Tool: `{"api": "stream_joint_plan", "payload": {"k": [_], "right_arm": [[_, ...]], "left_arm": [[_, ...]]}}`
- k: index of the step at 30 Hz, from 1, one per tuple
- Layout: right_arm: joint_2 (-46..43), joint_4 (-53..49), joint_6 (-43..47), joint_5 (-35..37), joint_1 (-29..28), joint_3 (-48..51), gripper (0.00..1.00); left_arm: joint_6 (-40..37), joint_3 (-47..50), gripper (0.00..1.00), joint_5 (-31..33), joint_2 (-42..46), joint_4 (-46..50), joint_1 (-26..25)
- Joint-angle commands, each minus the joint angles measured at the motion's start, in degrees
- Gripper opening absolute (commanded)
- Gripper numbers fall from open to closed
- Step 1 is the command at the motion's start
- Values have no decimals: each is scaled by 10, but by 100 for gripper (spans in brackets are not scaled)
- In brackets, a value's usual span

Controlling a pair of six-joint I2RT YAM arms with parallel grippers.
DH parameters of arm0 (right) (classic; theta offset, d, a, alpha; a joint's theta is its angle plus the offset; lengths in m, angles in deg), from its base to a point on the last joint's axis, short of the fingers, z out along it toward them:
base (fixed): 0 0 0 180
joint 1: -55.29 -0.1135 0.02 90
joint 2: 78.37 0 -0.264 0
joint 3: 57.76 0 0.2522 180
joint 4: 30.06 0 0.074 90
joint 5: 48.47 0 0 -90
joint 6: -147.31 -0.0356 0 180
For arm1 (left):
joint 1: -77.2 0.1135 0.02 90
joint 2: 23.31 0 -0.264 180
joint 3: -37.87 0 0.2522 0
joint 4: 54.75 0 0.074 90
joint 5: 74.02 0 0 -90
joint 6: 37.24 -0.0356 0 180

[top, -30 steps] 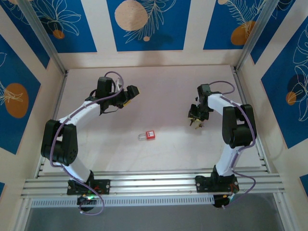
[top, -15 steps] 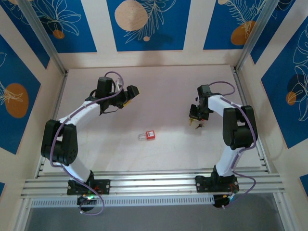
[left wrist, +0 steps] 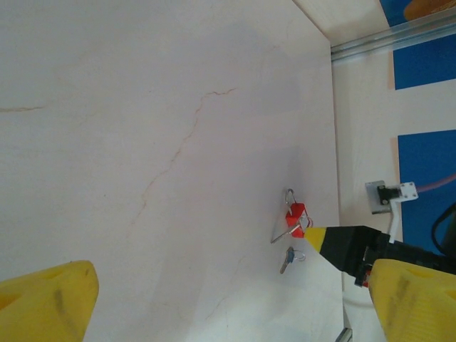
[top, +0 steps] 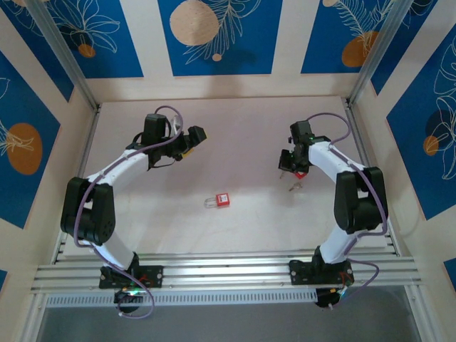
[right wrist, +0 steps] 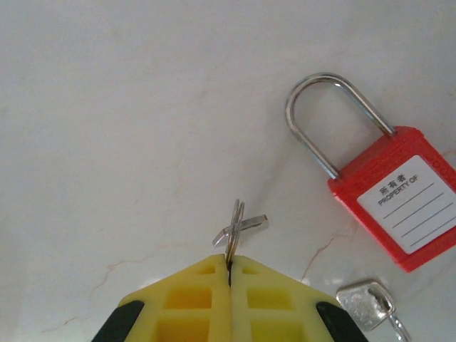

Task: Unlock with the key

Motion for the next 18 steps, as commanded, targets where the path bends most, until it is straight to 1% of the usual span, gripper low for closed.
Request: {"api": "stream_joint_plan", "payload": {"k": [1,4,8,11,14,18], "right_arm": [[-37,-25,0,15,-23,-3,3],[-58,-37,-3,23,-46,-9,2],[-82,-66,-1,48,-94,-29,2],[-98,-84,-4,61,-131,-46,2],[-113,-98,-7,64,-162,-65,2],[-129,-118,-8,70,-199,-93,2]], "left_arm": [[-21,2,100,23,18,-2,-10],[-46,7,100,40,32,-5,-12],[-94,11,100,63,49,-8,-18],[-133,34,100,98,75,-40,-32],[-163,86,100,133,110,-120,-50],[-194,179,100,157,159,-285,-67]]}}
